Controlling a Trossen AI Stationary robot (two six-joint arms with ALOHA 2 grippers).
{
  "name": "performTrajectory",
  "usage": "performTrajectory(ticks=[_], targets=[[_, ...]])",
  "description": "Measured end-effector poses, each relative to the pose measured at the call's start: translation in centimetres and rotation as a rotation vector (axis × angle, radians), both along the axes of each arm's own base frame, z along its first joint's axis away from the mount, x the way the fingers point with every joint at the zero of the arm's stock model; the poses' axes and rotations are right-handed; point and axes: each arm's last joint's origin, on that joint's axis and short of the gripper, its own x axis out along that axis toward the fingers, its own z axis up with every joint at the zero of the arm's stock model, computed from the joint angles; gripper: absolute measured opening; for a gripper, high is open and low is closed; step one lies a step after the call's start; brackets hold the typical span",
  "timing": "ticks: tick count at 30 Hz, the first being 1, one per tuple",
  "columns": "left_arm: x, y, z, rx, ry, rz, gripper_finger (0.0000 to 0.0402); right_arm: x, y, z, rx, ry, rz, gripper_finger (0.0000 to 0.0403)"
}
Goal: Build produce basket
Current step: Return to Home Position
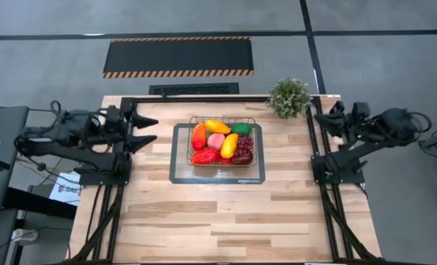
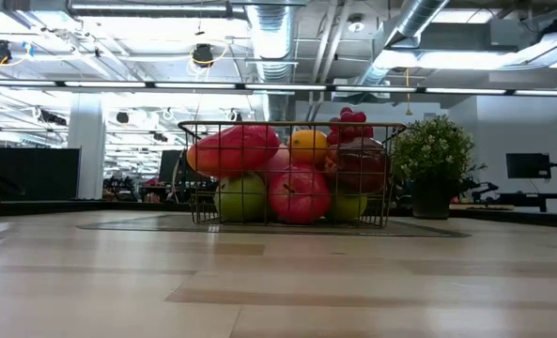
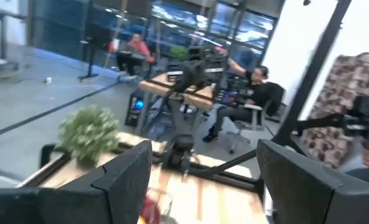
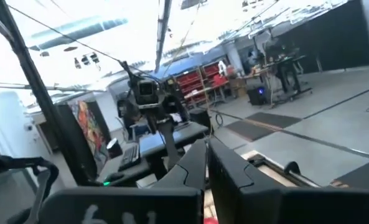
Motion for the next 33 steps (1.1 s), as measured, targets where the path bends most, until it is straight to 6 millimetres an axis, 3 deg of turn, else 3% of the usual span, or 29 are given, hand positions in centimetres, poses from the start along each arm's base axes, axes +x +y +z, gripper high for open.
performTrajectory(ticks=[4, 12, 17, 24, 33], targets=[[-0.3, 0.3, -4.8, -0.036, 0.018, 0.037, 0.0274, 1.2, 0.3, -3.1, 0.033, 0.031, -0.028, 0.0038], [0.0, 0.3, -14.0, -0.146, 0.007, 0.038, 0.0274, 4.7, 1.1, -11.6, 0.071, -0.024, -0.082, 0.0038], [-0.1, 0.3, -18.2, -0.166, -0.034, 0.034, 0.0274, 5.7, 1.3, -15.6, 0.062, -0.041, -0.094, 0.0038], [-0.7, 0.3, -22.1, -0.222, -0.012, 0.008, 0.0274, 6.3, 1.5, -18.6, 0.01, 0.002, -0.1, 0.0038], [-1.6, 0.4, -24.4, -0.208, -0.009, 0.014, 0.0274, 6.4, 1.4, -19.0, -0.044, 0.055, -0.121, 0.0038]])
